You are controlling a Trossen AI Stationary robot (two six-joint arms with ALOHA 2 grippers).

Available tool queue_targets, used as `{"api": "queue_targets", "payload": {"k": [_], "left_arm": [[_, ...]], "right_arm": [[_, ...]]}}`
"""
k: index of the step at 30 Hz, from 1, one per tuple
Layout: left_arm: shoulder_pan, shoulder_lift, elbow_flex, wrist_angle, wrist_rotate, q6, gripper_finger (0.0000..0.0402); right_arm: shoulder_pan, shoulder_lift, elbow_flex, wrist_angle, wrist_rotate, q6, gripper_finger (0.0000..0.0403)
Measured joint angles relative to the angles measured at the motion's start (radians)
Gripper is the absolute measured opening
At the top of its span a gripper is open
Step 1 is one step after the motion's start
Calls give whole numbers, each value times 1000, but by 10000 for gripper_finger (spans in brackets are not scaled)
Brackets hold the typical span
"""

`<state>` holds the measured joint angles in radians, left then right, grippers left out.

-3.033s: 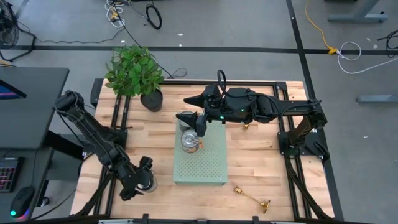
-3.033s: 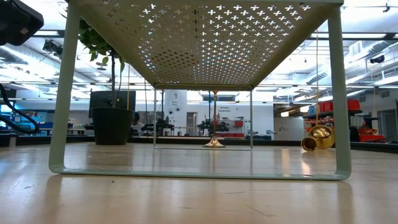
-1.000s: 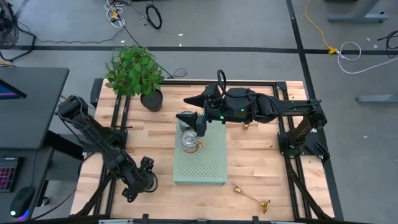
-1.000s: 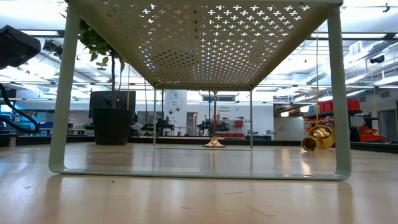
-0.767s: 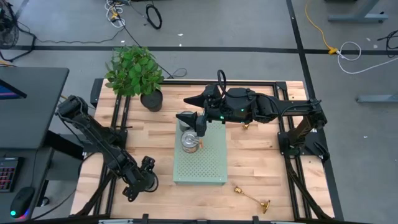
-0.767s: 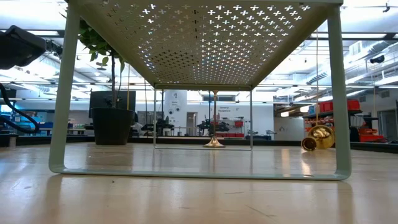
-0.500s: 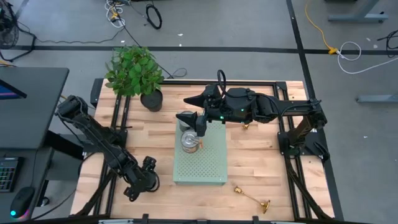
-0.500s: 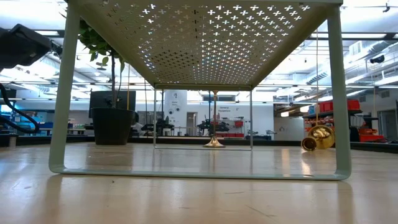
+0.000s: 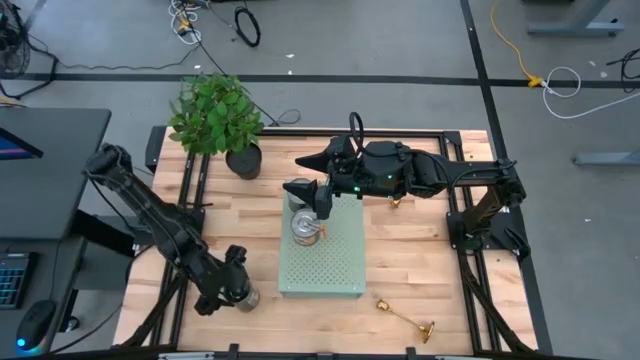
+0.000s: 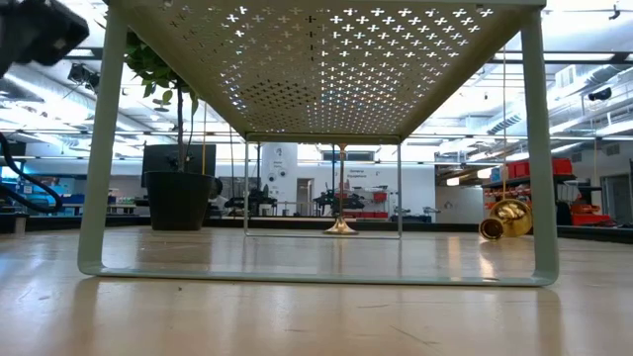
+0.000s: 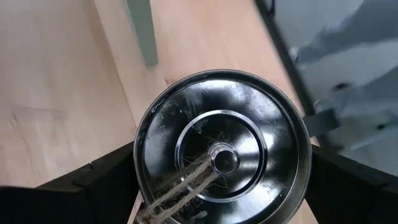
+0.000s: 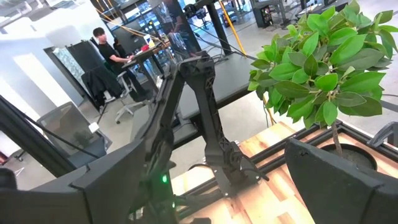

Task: Pick & Place candle stick holders
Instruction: Put the brown scented candle on the shelf

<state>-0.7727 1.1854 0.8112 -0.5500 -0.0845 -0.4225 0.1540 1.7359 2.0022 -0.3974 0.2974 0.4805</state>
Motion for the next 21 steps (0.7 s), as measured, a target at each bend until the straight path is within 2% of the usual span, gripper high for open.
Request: {"api": "queue_targets", "payload": {"k": [8,13,21], "left_arm": [[35,-95,113,-39,-82,-27,382],[76,-82,222,-110,-123,10,383],[147,-14,376,-168,-113,30,383]], "right_arm": [[0,0,0,0,0,0,388],[0,0,0,0,0,0,388],[0,0,0,0,0,0,388]]}}
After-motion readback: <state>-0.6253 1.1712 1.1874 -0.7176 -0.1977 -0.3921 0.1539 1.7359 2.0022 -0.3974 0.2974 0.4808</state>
